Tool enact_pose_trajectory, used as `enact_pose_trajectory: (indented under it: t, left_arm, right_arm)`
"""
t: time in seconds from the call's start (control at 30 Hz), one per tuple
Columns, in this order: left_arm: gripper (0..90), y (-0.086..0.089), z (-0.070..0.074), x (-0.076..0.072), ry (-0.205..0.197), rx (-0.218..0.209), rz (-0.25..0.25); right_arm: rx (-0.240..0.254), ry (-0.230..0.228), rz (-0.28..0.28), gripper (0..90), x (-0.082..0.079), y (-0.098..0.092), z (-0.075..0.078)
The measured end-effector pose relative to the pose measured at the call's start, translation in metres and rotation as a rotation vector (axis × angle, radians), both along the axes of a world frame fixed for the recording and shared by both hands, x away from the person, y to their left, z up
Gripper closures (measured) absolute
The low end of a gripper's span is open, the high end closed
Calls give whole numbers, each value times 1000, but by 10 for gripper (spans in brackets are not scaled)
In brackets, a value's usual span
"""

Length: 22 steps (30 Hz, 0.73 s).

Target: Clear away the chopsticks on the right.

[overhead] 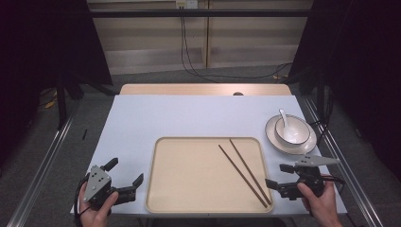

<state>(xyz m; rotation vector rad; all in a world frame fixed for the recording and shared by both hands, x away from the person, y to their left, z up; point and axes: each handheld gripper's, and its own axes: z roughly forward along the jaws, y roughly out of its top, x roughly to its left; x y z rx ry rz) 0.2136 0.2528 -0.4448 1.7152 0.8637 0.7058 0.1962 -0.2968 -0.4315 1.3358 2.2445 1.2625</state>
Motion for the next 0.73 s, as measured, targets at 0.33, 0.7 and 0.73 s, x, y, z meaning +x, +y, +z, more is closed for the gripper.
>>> enact_pose_trajectory:
  t: [0.33,0.7,0.73]
  left_arm:
    - [18,4,-1,-3,21,-33,26]
    - [20,4,0,-7,10,-25,15]
    - [20,4,0,-7,16,-29,14]
  right_arm:
    - [-47,-68,-131,74,-17,-42,0]
    - [-3,-214,-61,89,-28,-73,-16]
    - [-12,-215,-55,89,-27,-70,-17]
